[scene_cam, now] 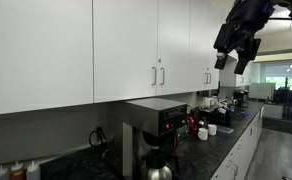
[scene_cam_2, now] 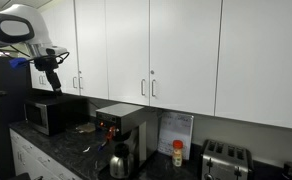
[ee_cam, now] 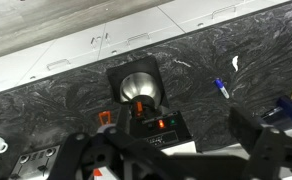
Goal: Open the third cabinet door from the right
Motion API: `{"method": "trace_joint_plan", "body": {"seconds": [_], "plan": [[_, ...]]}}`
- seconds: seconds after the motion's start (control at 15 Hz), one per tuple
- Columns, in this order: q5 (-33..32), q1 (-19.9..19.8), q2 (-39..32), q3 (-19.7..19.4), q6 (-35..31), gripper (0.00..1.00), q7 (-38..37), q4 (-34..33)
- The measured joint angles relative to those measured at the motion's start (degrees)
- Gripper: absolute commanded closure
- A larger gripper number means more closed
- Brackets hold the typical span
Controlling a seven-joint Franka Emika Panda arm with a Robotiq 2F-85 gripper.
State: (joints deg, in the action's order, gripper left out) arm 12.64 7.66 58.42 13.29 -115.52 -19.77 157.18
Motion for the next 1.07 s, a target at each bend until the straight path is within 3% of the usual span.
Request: {"method": "trace_joint_plan", "body": {"seconds": [0.6, 1.07], "plan": [[-2.31, -3.93, -10.7, -7.89, -15.0, 0.0, 9.92, 1.96], [-3.91, -3.93, -23.73, -14.23, -21.89, 0.0, 19.19, -4.47]]}}
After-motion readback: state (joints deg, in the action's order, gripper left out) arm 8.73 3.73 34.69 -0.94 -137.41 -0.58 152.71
